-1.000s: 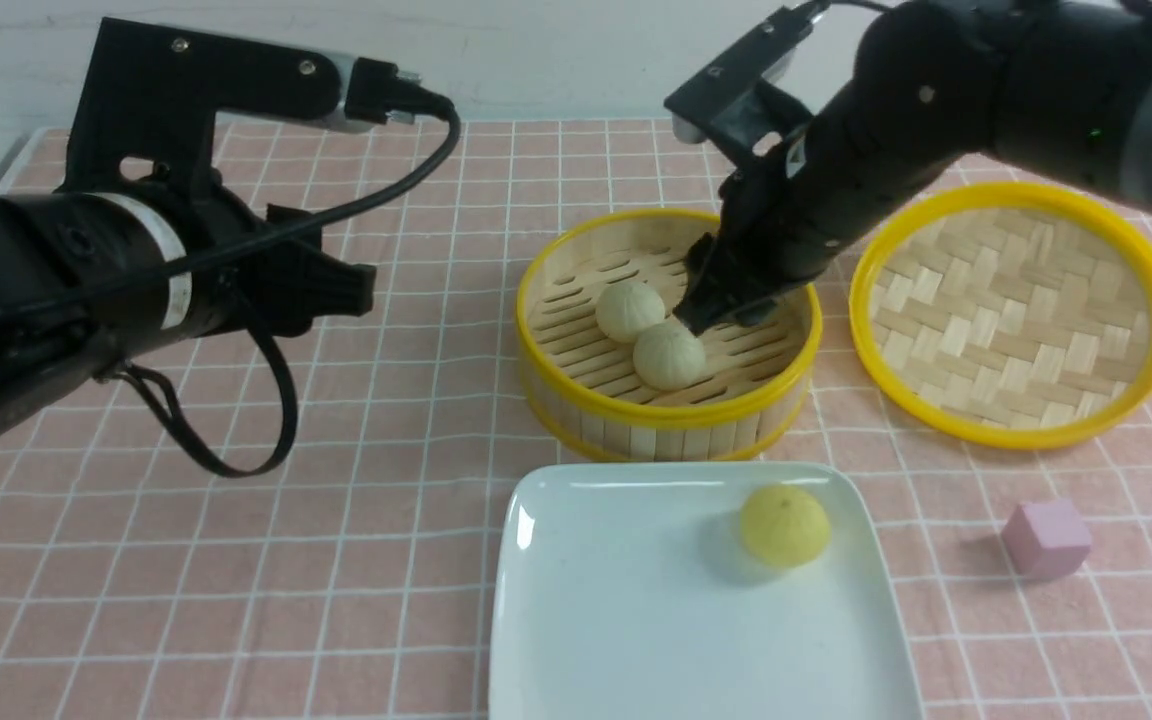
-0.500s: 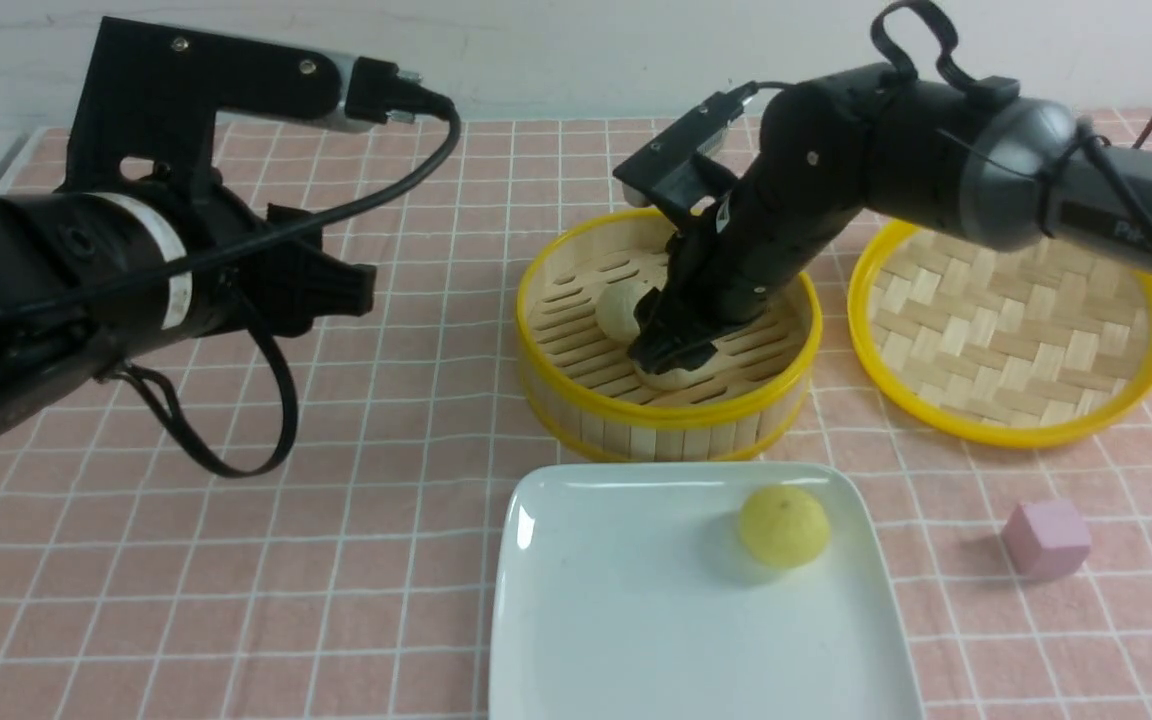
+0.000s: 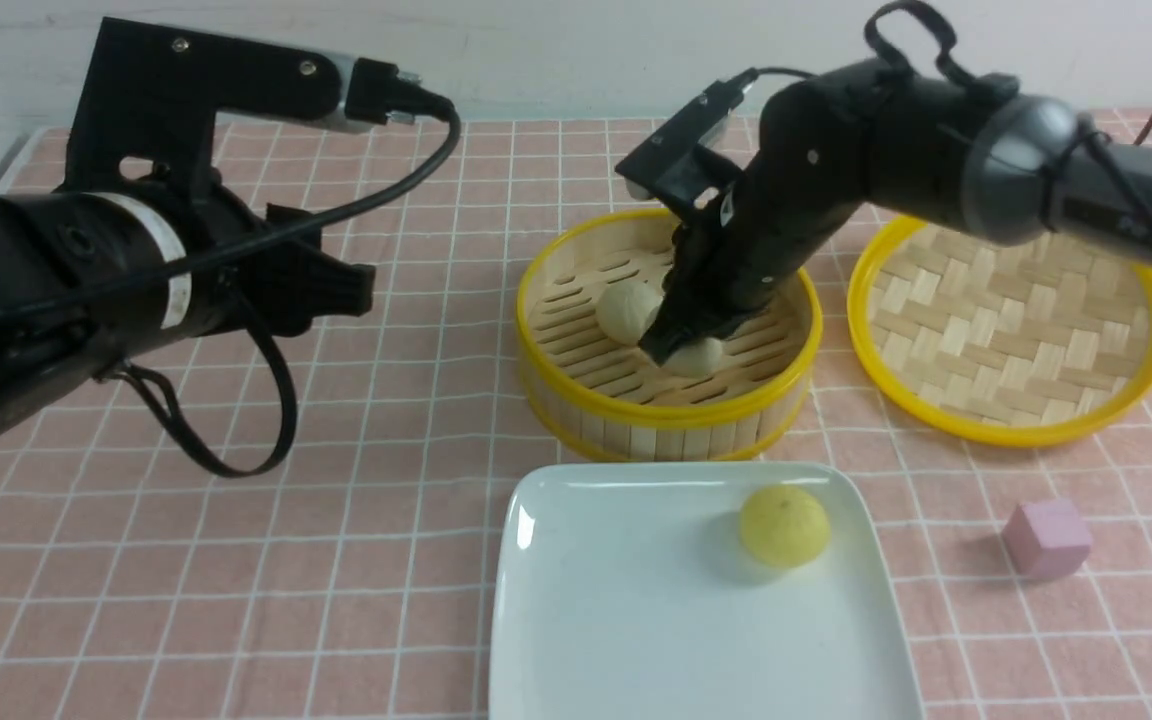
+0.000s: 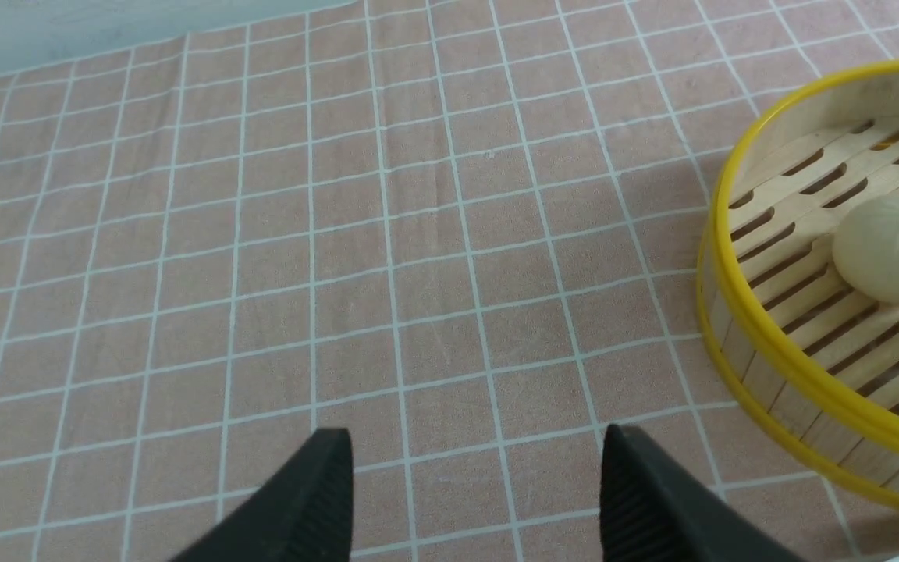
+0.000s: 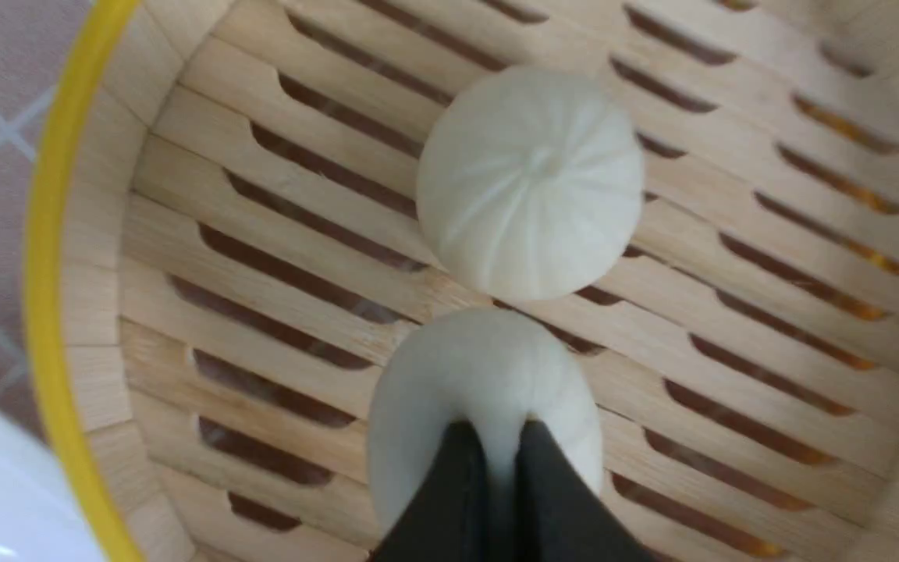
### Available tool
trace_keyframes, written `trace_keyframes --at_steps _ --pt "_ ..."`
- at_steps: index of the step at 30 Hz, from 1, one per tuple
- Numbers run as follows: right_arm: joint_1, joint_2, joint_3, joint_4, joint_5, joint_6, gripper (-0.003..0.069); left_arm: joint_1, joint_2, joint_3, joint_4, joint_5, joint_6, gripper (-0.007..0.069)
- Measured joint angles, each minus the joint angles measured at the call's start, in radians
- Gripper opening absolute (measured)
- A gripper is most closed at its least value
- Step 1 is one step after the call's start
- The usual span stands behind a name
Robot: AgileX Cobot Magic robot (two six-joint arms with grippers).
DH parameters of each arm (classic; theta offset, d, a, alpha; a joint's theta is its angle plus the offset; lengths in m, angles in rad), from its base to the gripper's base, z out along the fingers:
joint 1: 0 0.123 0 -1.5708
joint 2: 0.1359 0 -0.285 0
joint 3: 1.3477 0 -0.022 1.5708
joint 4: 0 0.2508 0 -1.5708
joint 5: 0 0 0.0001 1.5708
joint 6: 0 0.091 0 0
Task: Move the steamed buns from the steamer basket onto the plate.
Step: Use the right arm to put the steamed stuffed bun into the plate
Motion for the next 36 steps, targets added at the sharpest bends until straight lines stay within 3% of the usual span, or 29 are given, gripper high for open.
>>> trace_keyframes --at_steps 8,15,24,36 --pt "0.0 -0.285 -0.028 0.051 0.137 0.0 0.0024 0.0 0.0 0.0 0.004 0.0 0.0 0.0438" --pt "0.0 -0.302 0.008 0.192 0.353 -0.015 0.0024 0.0 0.0 0.0 0.004 -0.006 0.0 0.0438" --pt "0.0 -0.147 0.211 0.336 0.298 -0.165 0.0024 0.0 0.0 0.0 0.006 -0.031 -0.001 0.0438" --pt "0.0 -0.043 0.25 0.363 0.196 -0.315 0.0047 0.0 0.0 0.0 0.006 -0.042 -0.001 0.0438"
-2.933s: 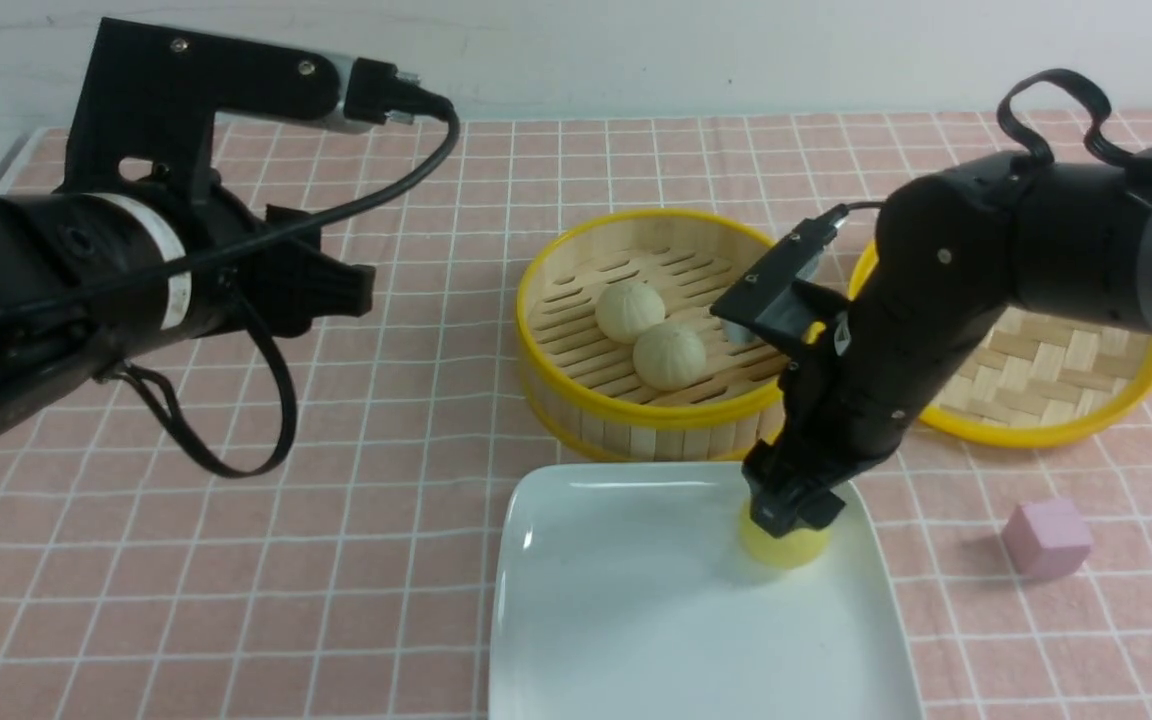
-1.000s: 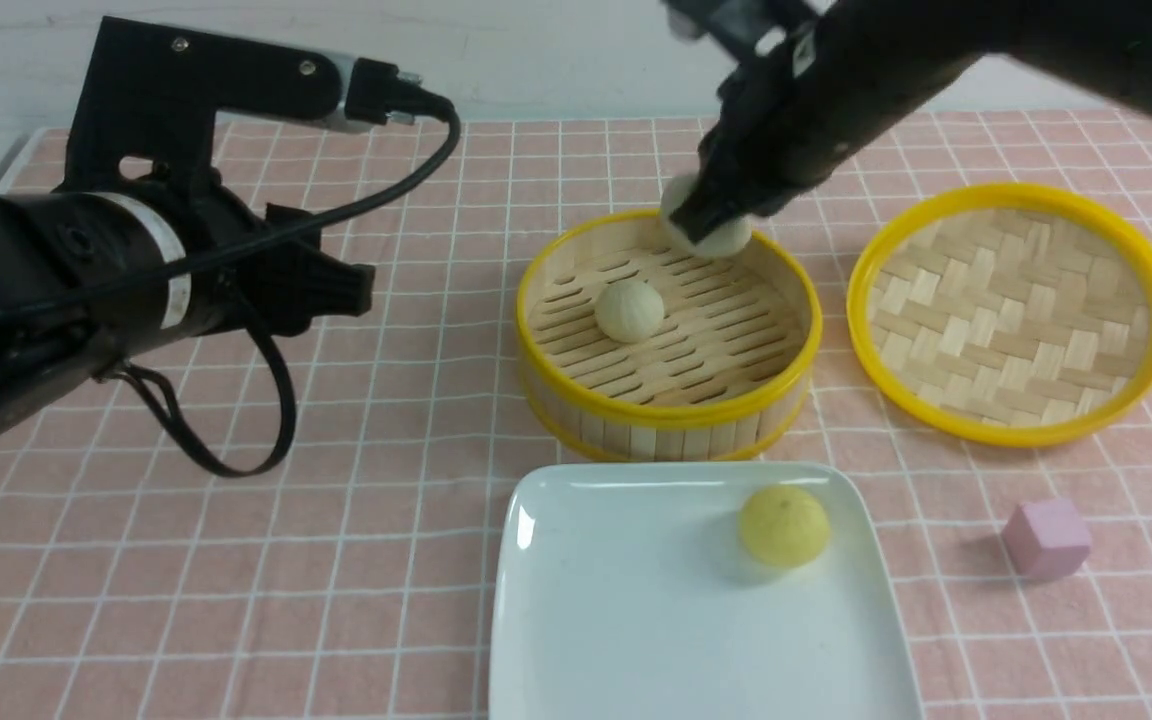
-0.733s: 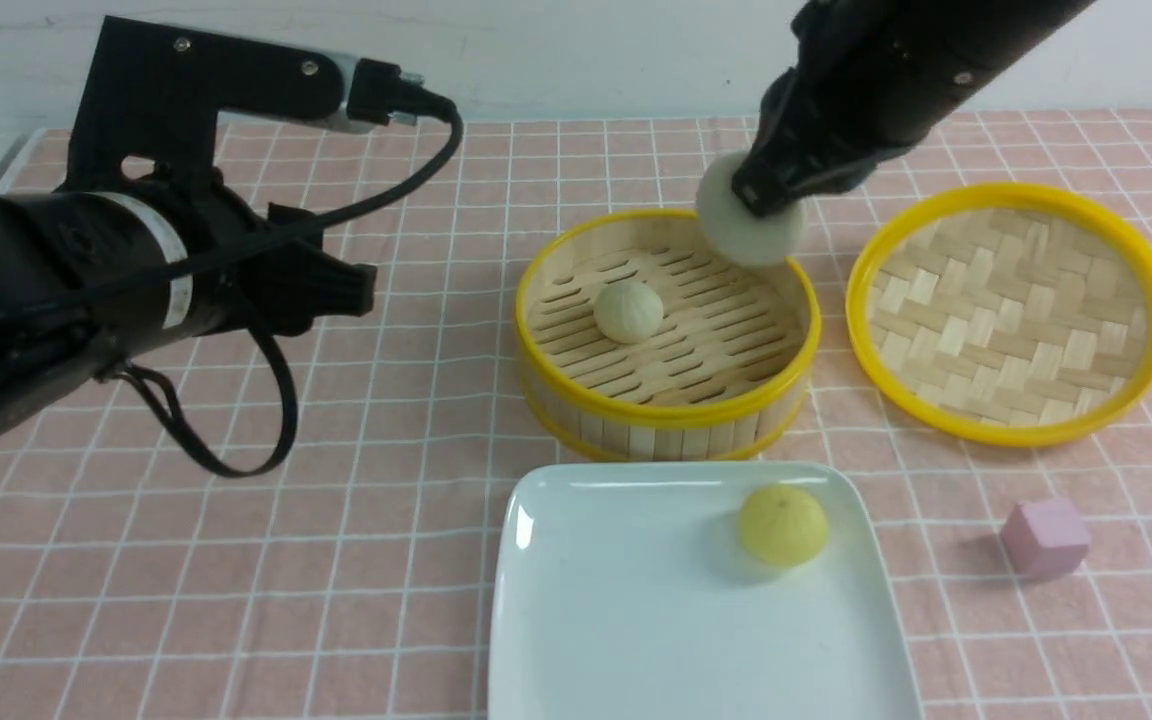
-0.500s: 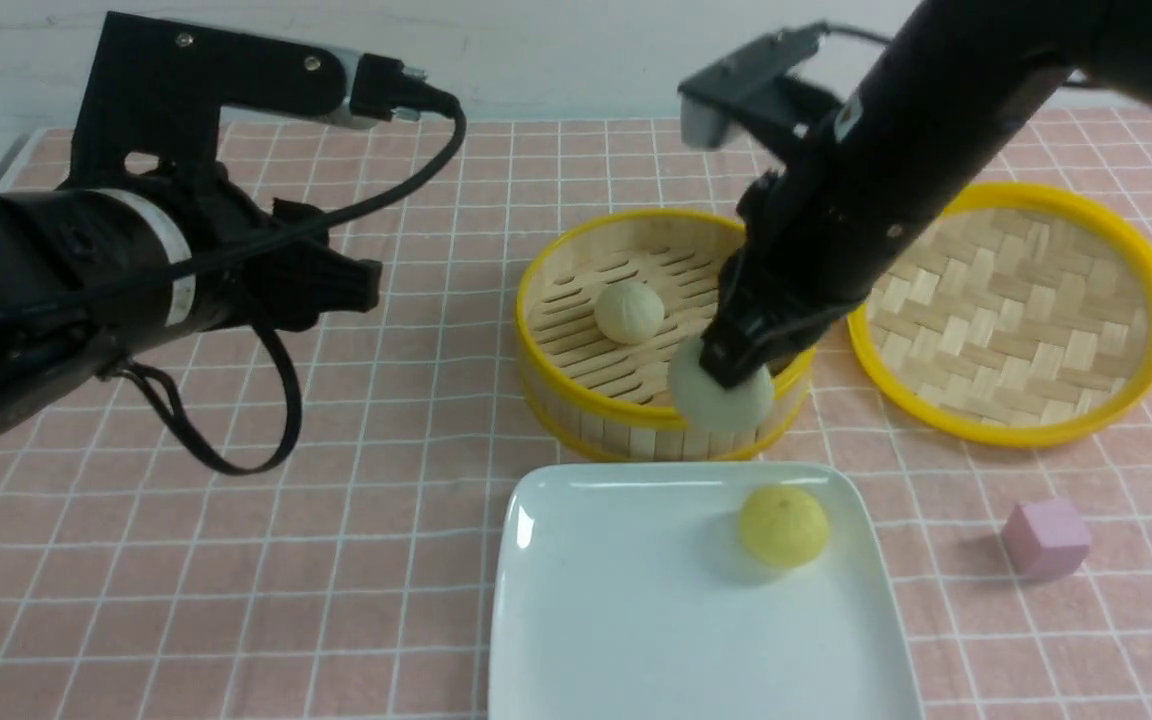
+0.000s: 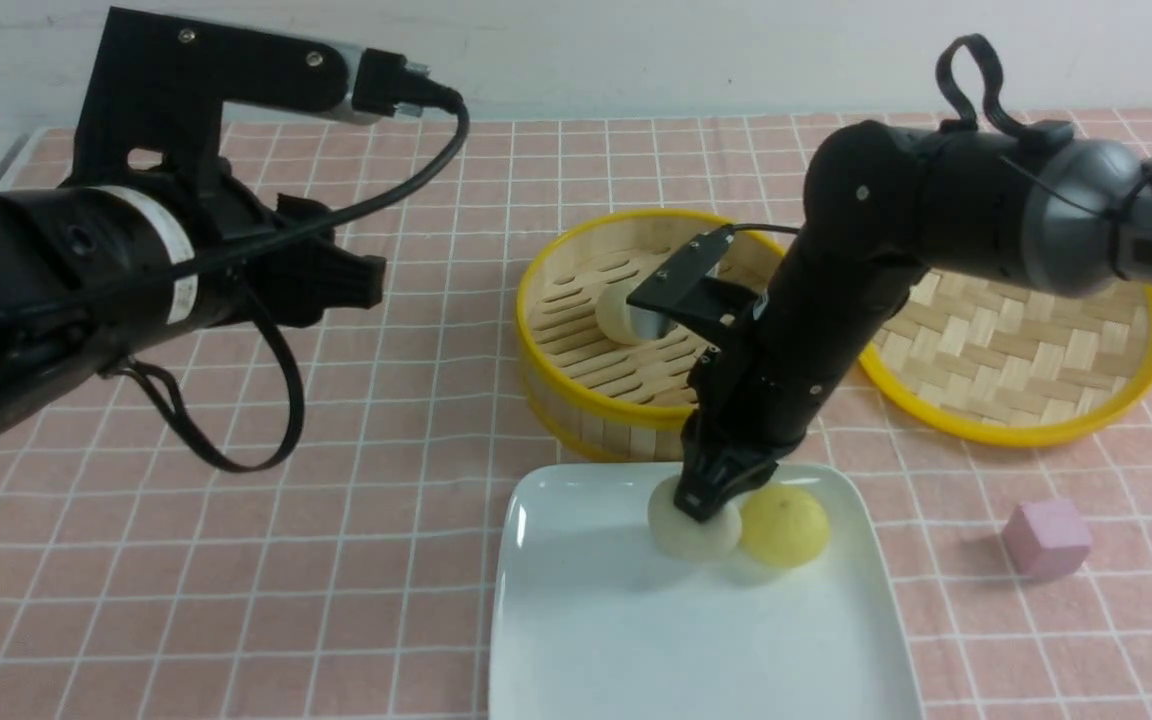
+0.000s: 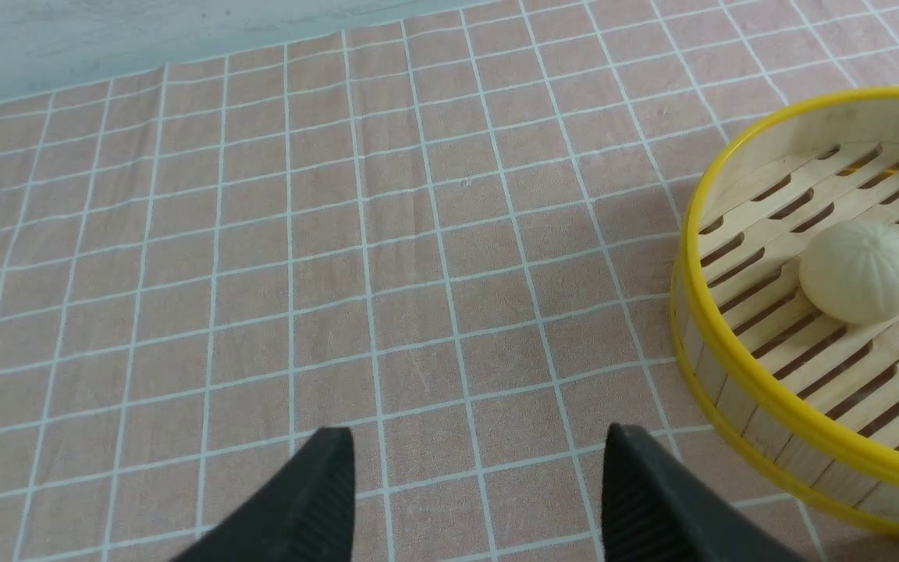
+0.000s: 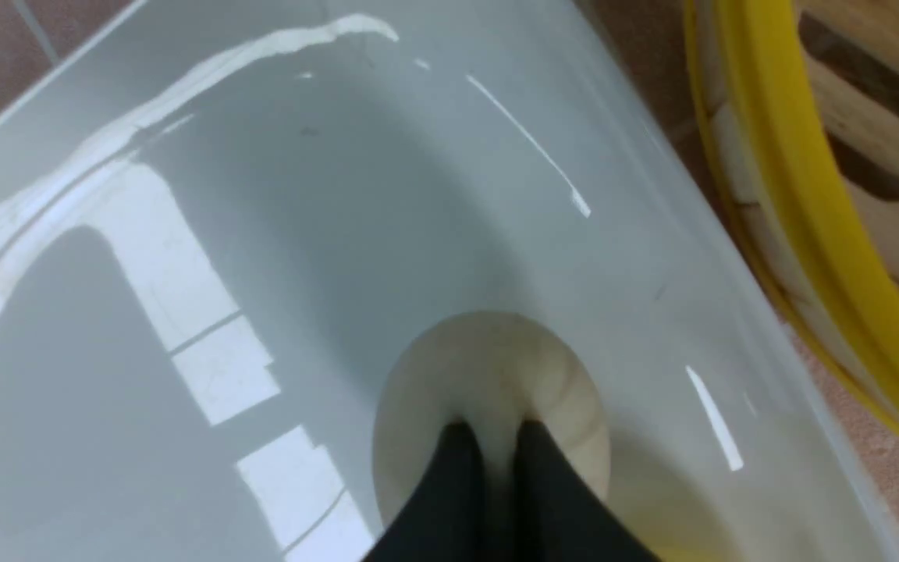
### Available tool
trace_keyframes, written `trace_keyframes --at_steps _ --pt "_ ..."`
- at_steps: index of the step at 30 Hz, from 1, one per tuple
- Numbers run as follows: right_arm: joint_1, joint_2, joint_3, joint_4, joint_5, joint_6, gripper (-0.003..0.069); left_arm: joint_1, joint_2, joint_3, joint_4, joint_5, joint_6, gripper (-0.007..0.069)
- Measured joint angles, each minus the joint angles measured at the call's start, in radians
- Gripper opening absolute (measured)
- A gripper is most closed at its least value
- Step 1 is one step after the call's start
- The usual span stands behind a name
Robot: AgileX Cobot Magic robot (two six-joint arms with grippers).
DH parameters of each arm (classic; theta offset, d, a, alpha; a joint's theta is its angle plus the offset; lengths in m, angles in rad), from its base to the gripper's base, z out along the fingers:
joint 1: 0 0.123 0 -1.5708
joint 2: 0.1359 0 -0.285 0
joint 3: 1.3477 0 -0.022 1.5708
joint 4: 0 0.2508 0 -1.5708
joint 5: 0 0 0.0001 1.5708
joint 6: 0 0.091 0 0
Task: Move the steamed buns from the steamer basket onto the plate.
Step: Use the right arm to put the steamed stuffed bun into the plate, then use the left arm to grab the steamed stuffed bun that is closest to it
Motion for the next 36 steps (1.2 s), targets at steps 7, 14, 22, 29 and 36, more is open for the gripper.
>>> trace_keyframes --at_steps 7,14,22,29,36 --pt "0.0 0.0 0.0 0.002 0.0 -0.001 0.0407 0.0 0.0 0.0 0.0 0.0 0.0 0.0438" --pt "0.0 -0.008 -0.011 0.003 -0.011 0.002 0.0659 0.0 0.0 0.0 0.0 -0.022 0.0 0.0438" --pt "0.0 -0.178 -0.076 0.0 -0.016 0.019 0.0578 0.0 0.011 -0.001 0.003 -0.206 0.0 0.0438" --pt "0.0 -0.46 -0.103 -0.075 -0.007 0.073 0.0556 0.0 0.115 -0.093 -0.075 -0.248 0.0 0.0438" --pt "0.0 -0.672 -0.103 -0.17 0.019 0.147 0.0555 0.0 0.206 -0.198 -0.082 -0.247 0.017 0.0438"
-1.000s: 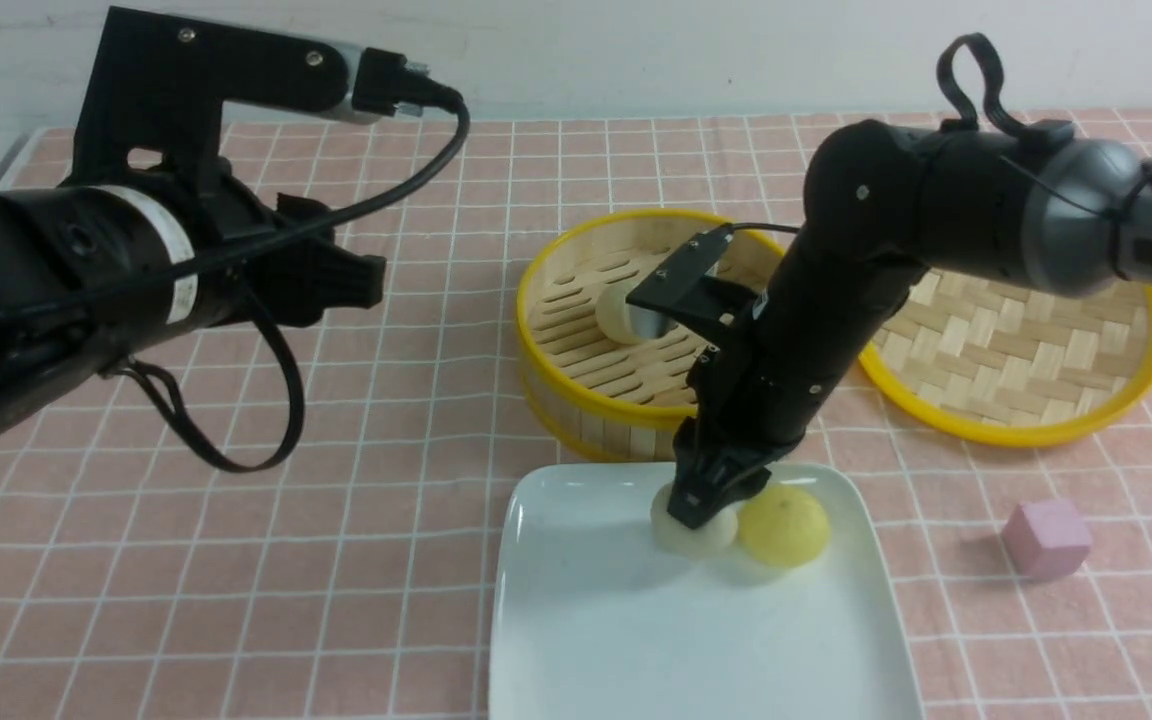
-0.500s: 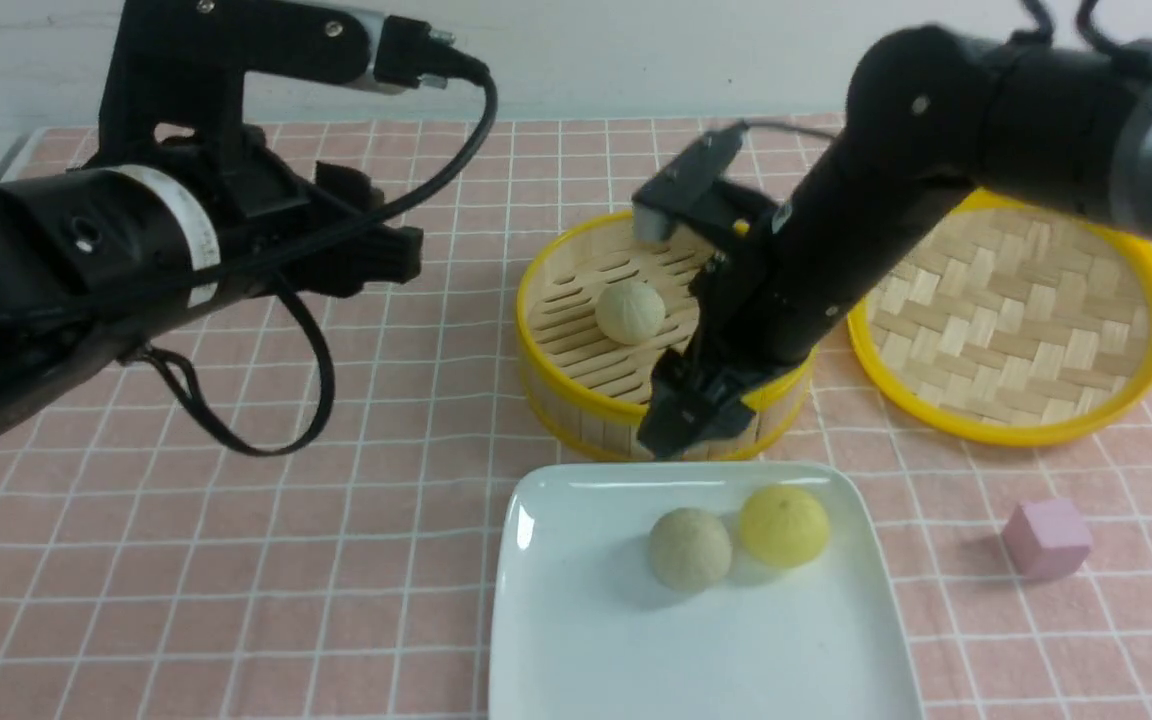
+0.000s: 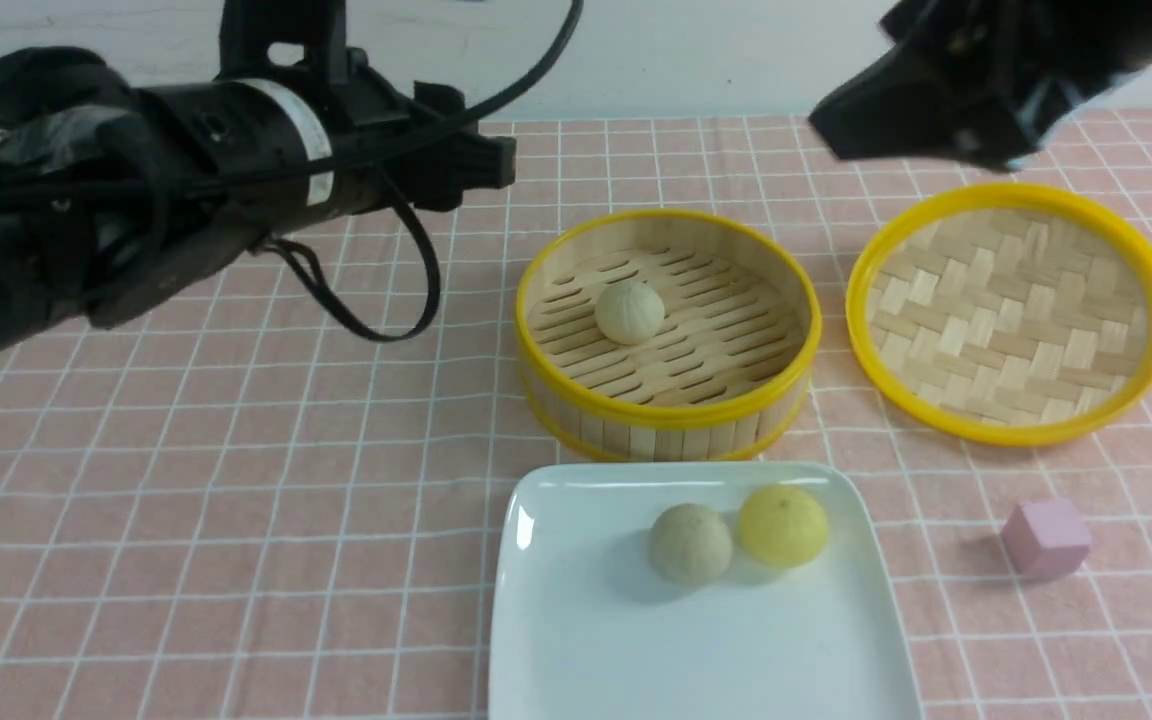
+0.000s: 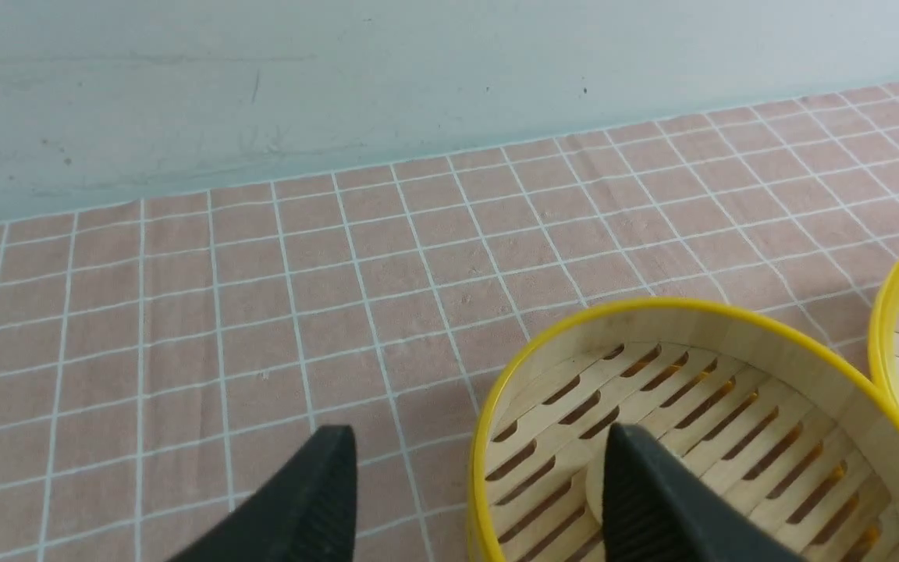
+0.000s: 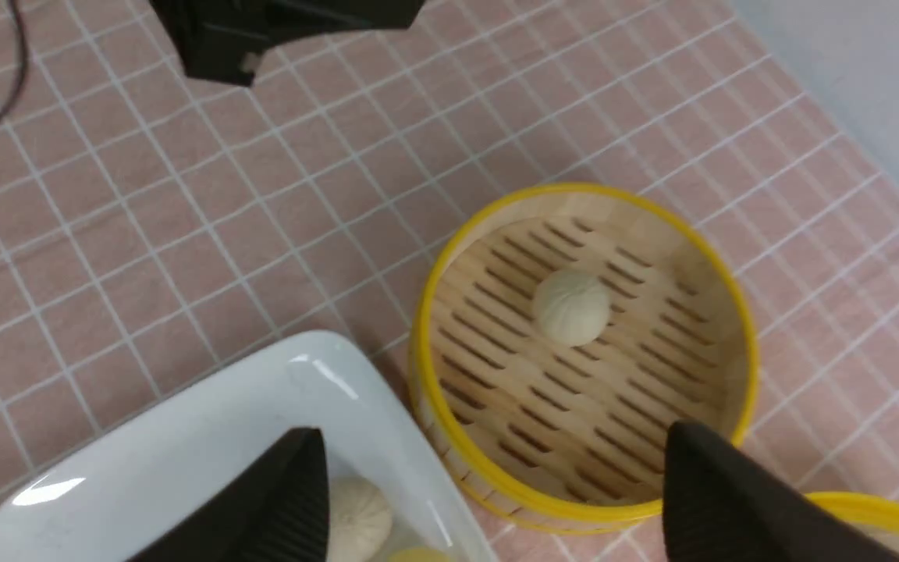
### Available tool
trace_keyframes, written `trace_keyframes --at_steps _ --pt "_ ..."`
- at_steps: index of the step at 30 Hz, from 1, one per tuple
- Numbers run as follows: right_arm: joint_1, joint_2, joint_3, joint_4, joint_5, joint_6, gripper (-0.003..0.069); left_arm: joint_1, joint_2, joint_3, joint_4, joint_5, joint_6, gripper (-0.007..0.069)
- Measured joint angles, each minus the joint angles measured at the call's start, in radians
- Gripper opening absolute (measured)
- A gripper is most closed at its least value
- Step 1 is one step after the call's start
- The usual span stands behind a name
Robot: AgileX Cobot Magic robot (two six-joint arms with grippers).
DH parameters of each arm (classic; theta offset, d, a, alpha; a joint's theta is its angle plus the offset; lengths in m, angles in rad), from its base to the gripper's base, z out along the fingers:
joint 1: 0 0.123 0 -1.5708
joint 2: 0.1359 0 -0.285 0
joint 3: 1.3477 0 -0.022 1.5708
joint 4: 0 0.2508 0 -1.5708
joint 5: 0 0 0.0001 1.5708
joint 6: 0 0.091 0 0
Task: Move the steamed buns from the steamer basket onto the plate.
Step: Use the left arm to grab the steamed stuffed bun that is closest to it
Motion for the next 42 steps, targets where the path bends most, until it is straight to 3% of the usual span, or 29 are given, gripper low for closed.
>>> trace_keyframes --at_steps 9,17,22,27,30,36,39,42 --pt "0.0 -0.191 -0.005 -0.024 -0.004 0.005 0.0554 0.0 0.101 -0.027 -0.009 0.031 0.006 0.0438" --pt "0.0 -0.213 -0.002 -0.032 0.022 0.036 0.0554 -0.005 0.086 -0.027 -0.191 0.061 0.006 0.0438" --pt "0.0 -0.209 0.0 -0.039 0.035 0.051 0.0554 -0.069 0.087 -0.027 -0.206 0.045 0.074 0.0435" --pt "0.0 -0.209 0.0 -0.045 0.036 0.053 0.0554 -0.195 0.089 -0.027 -0.179 -0.089 0.237 0.0429" --pt "0.0 -0.209 0.0 -0.046 0.039 0.053 0.0554 -0.24 0.087 -0.029 -0.165 -0.148 0.276 0.0429" --pt "0.0 -0.209 0.0 -0.046 0.056 0.054 0.0554 -0.247 0.047 -0.045 -0.13 -0.31 0.298 0.0429" --pt "0.0 -0.209 0.001 -0.046 0.057 0.07 0.0554 -0.247 0.016 -0.047 -0.116 -0.521 0.336 0.0429" --pt "0.0 -0.209 0.001 -0.051 0.064 0.081 0.0554 -0.248 -0.01 -0.048 -0.134 -0.637 0.367 0.0429"
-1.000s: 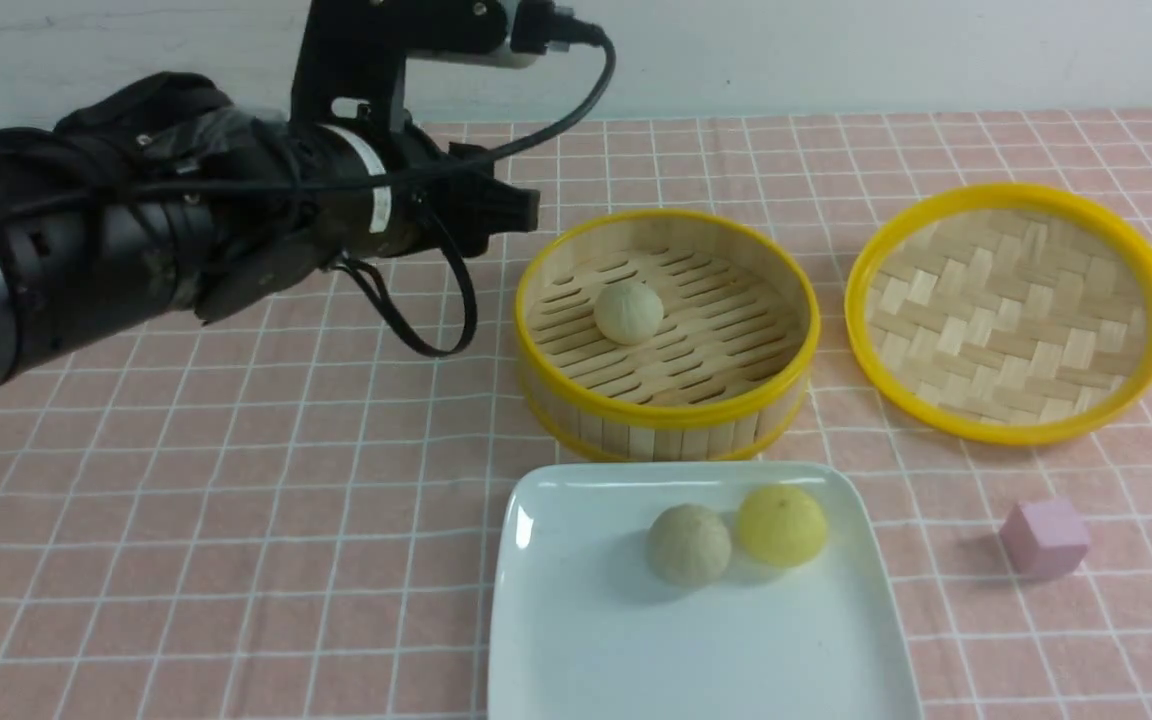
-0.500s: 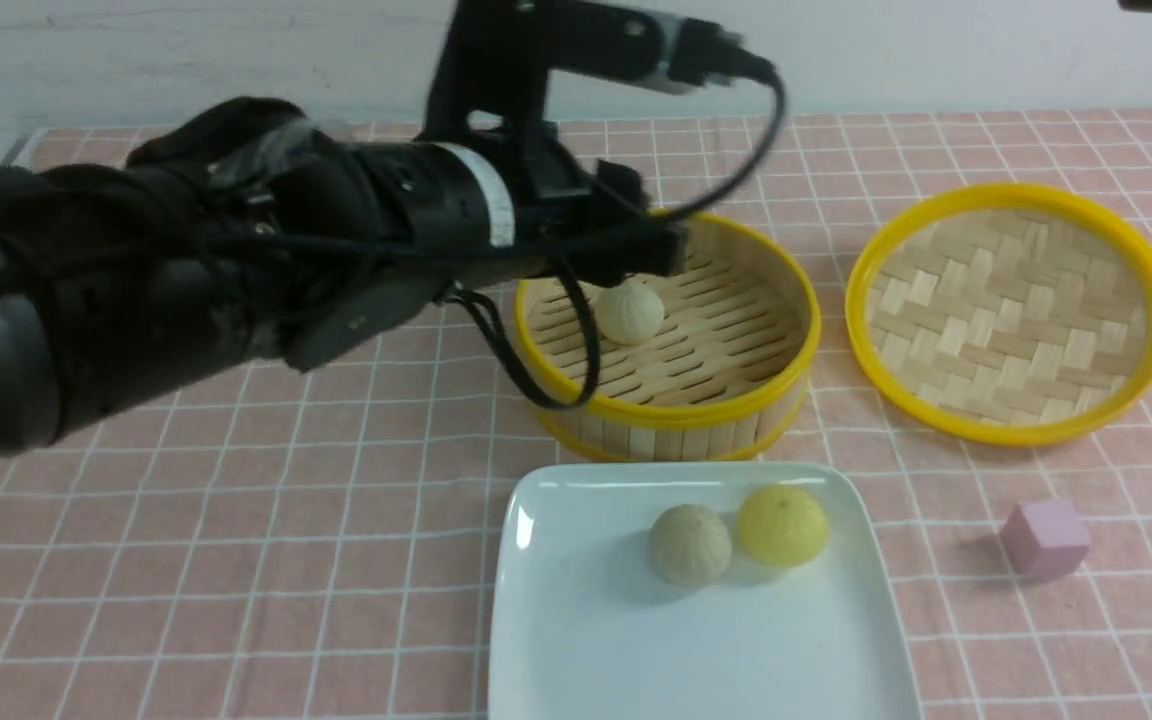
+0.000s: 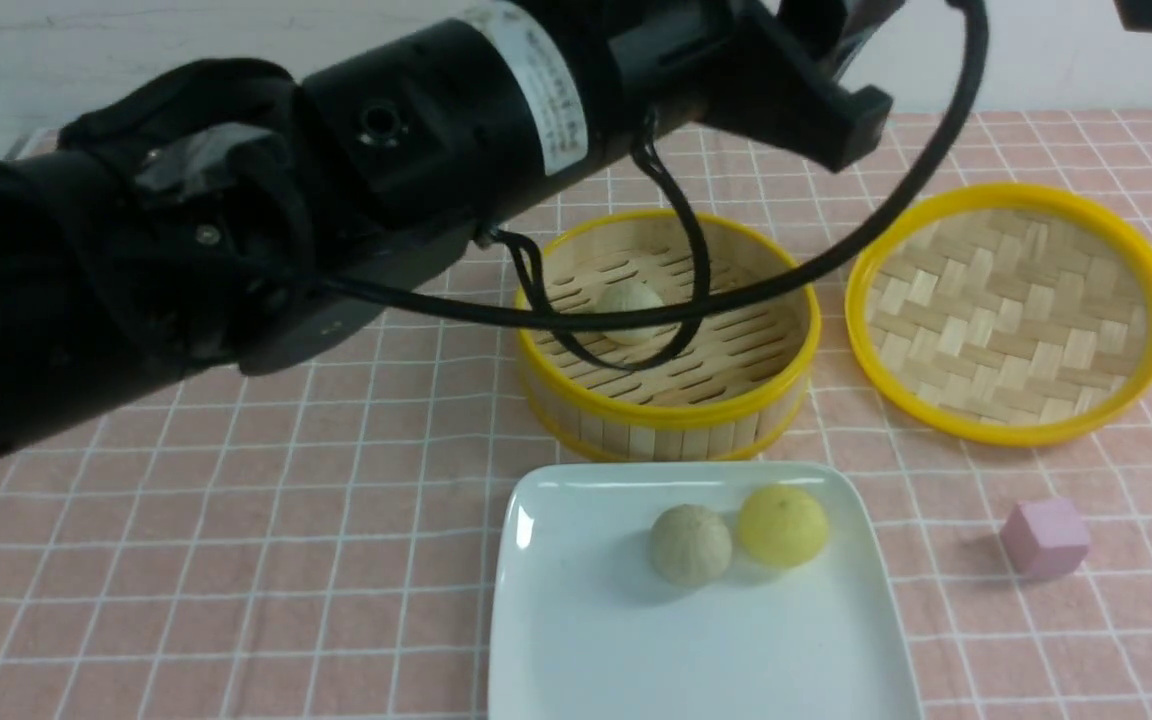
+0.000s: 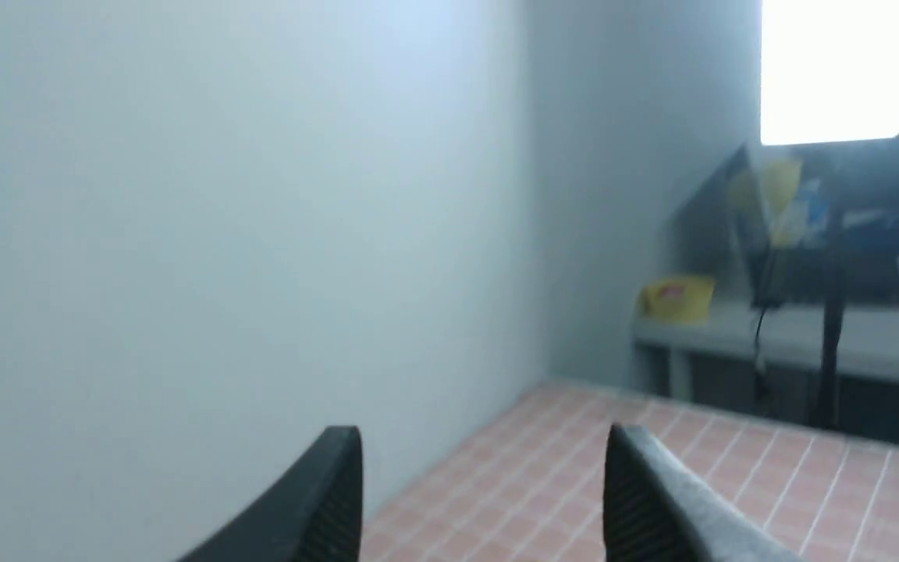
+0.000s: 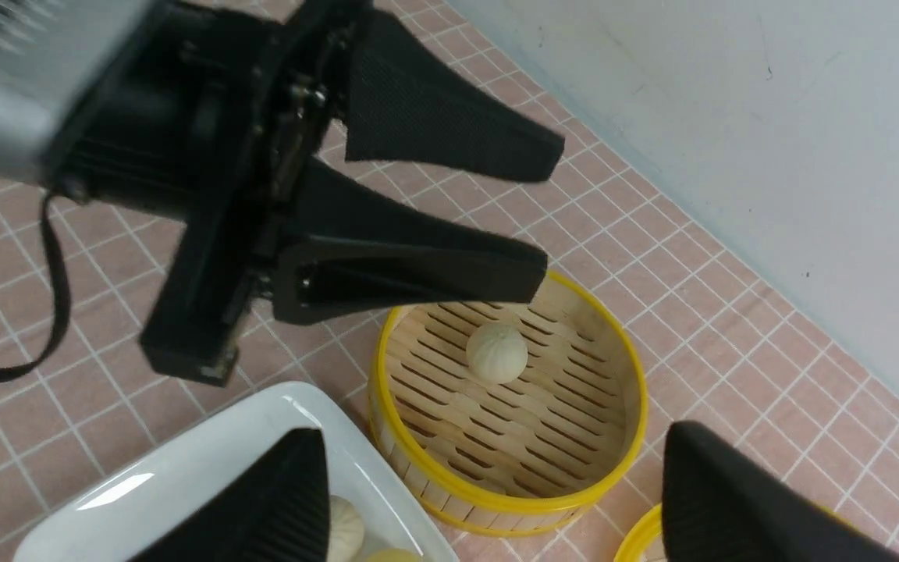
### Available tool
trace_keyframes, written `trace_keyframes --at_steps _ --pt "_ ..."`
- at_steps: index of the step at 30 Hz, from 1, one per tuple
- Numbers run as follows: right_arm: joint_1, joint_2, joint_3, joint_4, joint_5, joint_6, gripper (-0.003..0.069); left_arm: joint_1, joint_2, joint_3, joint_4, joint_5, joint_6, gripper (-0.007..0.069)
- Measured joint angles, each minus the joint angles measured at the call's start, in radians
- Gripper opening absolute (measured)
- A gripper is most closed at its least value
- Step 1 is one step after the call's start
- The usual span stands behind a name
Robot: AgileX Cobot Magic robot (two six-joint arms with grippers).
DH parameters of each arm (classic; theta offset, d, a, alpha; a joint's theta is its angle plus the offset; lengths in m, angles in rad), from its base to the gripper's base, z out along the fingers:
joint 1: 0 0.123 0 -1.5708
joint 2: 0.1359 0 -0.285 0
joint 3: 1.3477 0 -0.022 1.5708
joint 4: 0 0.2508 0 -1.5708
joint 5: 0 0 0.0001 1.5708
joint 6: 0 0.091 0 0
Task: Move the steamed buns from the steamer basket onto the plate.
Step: Use the left arm to grab the steamed stuffed bun that is closest to it
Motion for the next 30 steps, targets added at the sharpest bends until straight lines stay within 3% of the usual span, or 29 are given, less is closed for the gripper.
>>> trace_keyframes --at_steps 6,10,14,15,17,24,30 --pt "0.0 0.0 0.0 -0.017 0.014 0.002 0.0552 0.0 -0.02 -0.001 -0.027 0.072 -0.038 0.0429" --pt "0.0 0.0 0.0 -0.02 0.011 0.002 0.0549 -0.001 -0.031 -0.001 0.049 0.24 -0.168 0.0429" --pt "0.0 0.0 0.0 -0.026 -0.005 0.002 0.0549 -0.001 -0.034 -0.001 0.227 0.494 -0.357 0.0429" --pt "0.0 0.0 0.0 -0.026 -0.006 0.002 0.0549 -0.002 -0.034 -0.001 0.233 0.494 -0.364 0.0429" --pt "0.0 0.0 0.0 -0.033 -0.01 0.002 0.0549 -0.002 -0.034 -0.001 0.27 0.695 -0.428 0.0429" --pt "0.0 0.0 0.0 -0.04 -0.011 0.002 0.0549 -0.002 -0.028 -0.001 0.265 1.075 -0.435 0.0429" --pt "0.0 0.0 0.0 -0.04 -0.011 0.002 0.0549 -0.002 -0.023 -0.001 0.146 1.19 -0.363 0.0429"
